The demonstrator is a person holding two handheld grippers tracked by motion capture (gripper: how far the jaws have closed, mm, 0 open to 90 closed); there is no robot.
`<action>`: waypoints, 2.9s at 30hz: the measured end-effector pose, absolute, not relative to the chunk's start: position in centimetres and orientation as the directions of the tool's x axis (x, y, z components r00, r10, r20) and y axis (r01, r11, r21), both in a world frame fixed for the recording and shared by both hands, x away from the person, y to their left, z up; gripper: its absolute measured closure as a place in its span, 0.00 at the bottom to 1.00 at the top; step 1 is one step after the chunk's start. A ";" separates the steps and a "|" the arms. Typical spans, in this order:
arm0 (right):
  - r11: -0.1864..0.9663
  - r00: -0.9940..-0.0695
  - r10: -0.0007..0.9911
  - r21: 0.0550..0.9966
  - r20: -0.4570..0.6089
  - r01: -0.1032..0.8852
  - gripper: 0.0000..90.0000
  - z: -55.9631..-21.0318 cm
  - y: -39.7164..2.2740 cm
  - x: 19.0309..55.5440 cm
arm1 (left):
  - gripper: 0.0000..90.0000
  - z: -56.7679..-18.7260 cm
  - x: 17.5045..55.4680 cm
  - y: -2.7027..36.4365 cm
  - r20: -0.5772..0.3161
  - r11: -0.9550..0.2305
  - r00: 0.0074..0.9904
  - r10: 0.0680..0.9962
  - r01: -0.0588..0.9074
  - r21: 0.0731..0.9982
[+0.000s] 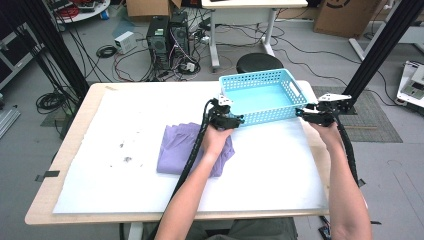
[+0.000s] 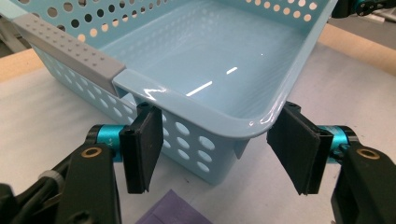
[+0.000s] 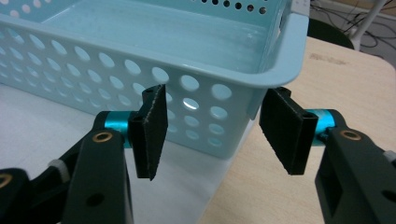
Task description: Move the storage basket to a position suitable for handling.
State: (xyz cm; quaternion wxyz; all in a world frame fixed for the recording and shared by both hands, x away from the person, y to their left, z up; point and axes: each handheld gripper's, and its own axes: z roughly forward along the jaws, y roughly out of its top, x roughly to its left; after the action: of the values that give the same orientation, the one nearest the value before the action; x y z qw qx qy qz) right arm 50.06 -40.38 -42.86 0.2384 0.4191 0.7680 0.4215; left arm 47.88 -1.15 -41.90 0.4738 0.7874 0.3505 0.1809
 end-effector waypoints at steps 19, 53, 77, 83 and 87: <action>0.310 -0.595 0.803 0.854 -0.001 0.417 0.50 -41.2 -38.1 48.5 | 0.40 -40.1 49.2 2.9 -0.074 -0.317 0.713 0.697 0.400 0.860; 0.302 -0.683 0.727 0.861 0.071 0.410 0.47 -38.7 -31.5 45.4 | 0.39 -37.2 48.2 11.8 -0.159 -0.282 0.748 0.644 0.425 0.860; 0.340 -0.716 0.696 0.854 0.054 0.395 0.43 -38.7 -26.1 42.7 | 0.39 -38.1 46.1 17.3 -0.157 -0.300 0.757 0.635 0.428 0.852; 0.346 -0.701 0.712 0.853 0.033 0.391 0.43 -39.2 -25.6 42.1 | 0.39 -38.7 46.0 17.4 -0.138 -0.306 0.760 0.635 0.411 0.859; 0.342 -0.708 0.705 0.853 0.044 0.393 0.44 -39.7 -25.2 41.8 | 0.41 -39.0 45.3 17.5 -0.060 -0.326 0.727 0.684 0.379 0.866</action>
State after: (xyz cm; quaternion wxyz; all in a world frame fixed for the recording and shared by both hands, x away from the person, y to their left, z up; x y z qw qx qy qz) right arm 41.82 -25.21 -39.70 0.1691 0.3424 0.8015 0.4601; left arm 45.25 17.52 -39.03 0.4758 0.7981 0.3330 0.1608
